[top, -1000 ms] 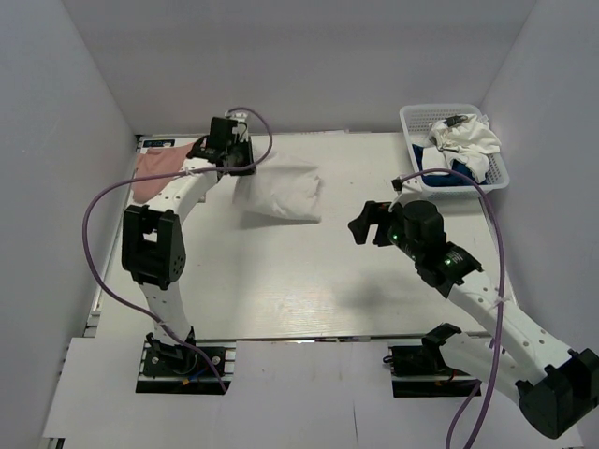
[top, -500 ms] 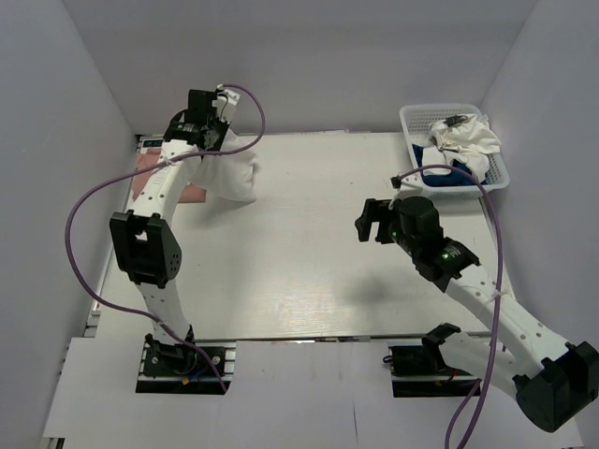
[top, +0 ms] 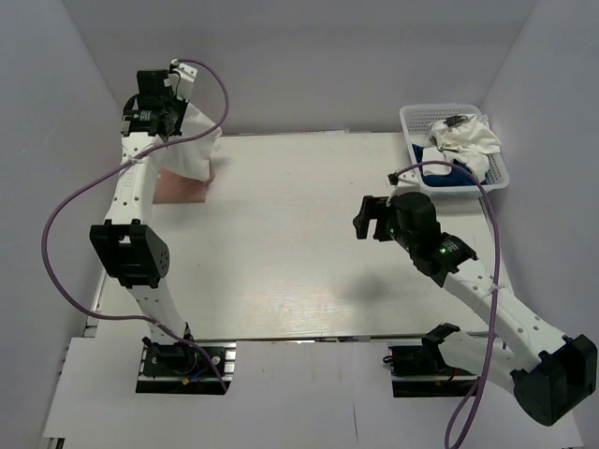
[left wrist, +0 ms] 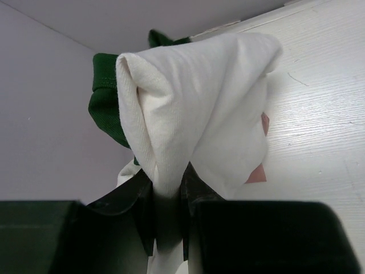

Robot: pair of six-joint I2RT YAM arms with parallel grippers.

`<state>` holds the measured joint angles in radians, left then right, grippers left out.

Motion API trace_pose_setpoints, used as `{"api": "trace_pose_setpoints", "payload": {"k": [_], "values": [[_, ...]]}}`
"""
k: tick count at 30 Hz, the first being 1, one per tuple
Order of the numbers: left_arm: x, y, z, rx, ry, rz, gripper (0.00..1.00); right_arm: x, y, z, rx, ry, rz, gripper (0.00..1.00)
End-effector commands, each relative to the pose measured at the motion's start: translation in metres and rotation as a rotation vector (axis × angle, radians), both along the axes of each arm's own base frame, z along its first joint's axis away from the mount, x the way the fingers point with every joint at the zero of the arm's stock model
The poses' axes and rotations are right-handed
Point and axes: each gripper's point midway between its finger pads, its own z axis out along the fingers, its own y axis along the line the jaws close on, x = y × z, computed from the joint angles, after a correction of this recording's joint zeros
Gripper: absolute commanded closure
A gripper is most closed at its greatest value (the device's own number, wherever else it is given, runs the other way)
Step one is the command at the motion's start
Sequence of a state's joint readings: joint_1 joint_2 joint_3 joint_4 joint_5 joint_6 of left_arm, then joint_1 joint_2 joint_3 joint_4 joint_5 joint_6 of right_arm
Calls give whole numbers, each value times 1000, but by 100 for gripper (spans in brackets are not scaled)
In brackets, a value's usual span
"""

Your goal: Fold and stack the t-shirts

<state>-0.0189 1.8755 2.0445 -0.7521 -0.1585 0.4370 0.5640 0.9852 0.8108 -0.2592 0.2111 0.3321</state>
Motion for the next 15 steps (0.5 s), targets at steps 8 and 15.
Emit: {"api": "trace_pose_setpoints", "payload": {"k": [8,15], "values": [[14,11,11,-115,-43,-72,100,17,-3,34,-10,-76,-39,10],[24,29,-9,-144,-11,-85,100,26,10,28,-18,-37,-11,10]]}}
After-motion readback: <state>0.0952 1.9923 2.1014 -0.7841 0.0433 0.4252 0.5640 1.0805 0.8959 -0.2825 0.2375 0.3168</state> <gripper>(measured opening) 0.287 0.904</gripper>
